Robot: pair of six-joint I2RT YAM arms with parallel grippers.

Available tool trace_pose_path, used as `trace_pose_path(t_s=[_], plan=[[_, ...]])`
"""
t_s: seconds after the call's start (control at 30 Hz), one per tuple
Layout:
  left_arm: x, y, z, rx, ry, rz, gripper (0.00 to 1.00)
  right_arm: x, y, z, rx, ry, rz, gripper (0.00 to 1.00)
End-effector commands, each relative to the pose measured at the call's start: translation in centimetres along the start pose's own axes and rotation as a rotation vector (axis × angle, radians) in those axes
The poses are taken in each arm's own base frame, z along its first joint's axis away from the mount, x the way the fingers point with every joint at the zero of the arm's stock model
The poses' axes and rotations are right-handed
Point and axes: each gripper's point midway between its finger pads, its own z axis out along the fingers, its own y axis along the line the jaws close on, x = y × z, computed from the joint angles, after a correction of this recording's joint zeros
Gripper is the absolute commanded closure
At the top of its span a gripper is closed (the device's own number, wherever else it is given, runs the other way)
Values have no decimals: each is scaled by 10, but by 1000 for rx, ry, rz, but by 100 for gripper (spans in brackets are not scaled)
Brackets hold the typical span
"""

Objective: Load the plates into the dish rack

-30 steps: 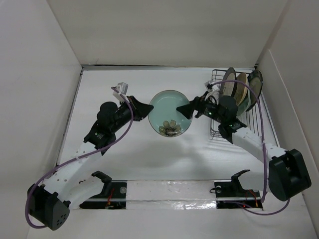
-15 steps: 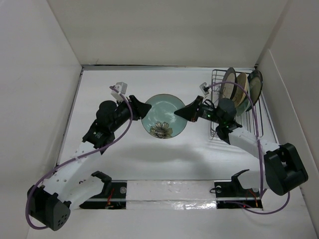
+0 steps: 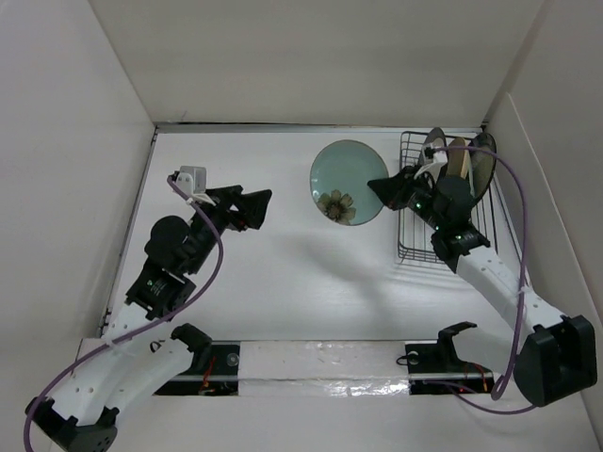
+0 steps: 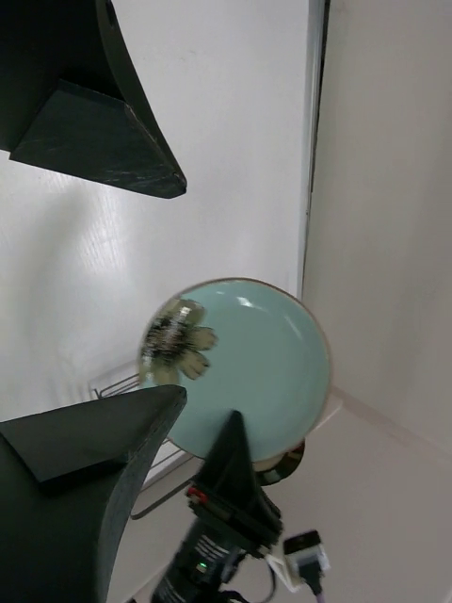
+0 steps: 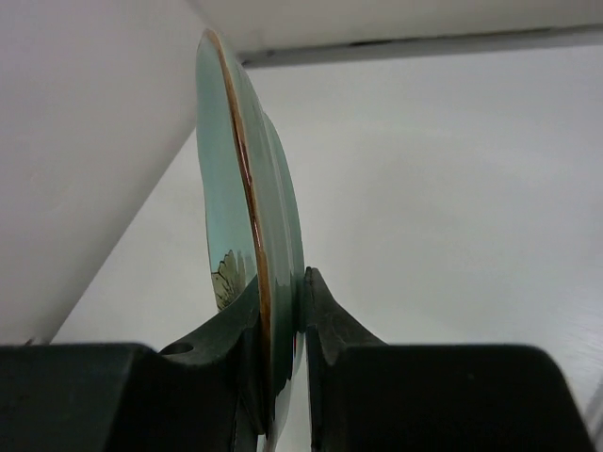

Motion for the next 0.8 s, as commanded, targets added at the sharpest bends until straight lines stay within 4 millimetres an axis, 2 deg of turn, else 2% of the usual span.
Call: trace_pose_path(t_s=[0.0,0.03,0.07,0.13,0.17,0.2,0.27,0.33,0.47,0.6,0.77], plan=[[12,7,-2,-6,-3,67,22,-116,-5,-19,207,-329,-121,100],[20,8,0,3,9,70,22,-119,-16,-23,285,-325,-125,100],[25,9,2,6,28,76,23,-141,-25,-29,374,-380,-137,100],[34,9,4,17,57,83,23,-151,-42,-37,500,-390,-184,100],[37,9,4,21,66,83,24,-157,-58,-43,613,-411,-196,100],[40,9,3,26,70,82,24,-171,-61,-49,667,-433,-236,100],[42,5,2,54,76,78,24,-178,-79,-59,804,-435,-268,100],[43,6,2,52,77,78,24,-189,-84,-56,858,-426,-323,100],[39,5,0,56,63,80,24,-198,-103,-55,1001,-381,-389,100],[45,6,3,54,81,81,24,-198,-111,-48,1040,-359,-414,100],[49,7,5,53,92,78,24,-183,-134,-25,1071,-283,-429,100]])
